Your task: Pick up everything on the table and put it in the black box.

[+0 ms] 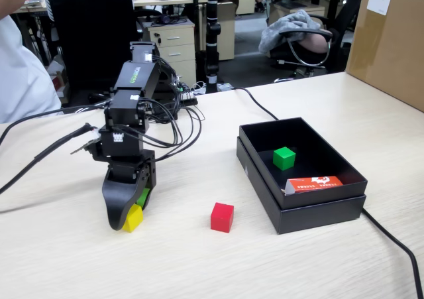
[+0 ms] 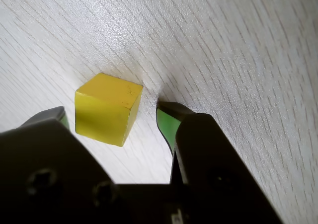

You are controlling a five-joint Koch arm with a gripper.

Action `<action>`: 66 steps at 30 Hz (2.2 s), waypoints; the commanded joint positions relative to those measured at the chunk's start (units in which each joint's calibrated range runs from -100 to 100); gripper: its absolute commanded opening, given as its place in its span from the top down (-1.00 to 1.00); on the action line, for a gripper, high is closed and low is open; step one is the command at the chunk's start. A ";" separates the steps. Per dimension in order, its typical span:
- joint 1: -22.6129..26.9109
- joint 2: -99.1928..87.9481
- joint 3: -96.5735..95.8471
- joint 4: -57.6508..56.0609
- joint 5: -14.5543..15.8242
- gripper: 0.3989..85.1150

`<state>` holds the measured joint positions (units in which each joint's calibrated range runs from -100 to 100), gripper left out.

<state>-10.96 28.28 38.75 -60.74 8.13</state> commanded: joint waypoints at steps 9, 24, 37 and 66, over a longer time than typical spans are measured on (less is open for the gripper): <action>0.39 -0.46 3.23 -0.81 -0.68 0.19; 0.44 -0.69 3.50 -1.16 -0.88 0.79; 0.93 -14.69 -2.21 -1.16 -3.32 0.98; 15.63 -94.32 -57.97 2.90 -13.77 0.98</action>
<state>3.79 -62.46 -21.95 -60.43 -5.84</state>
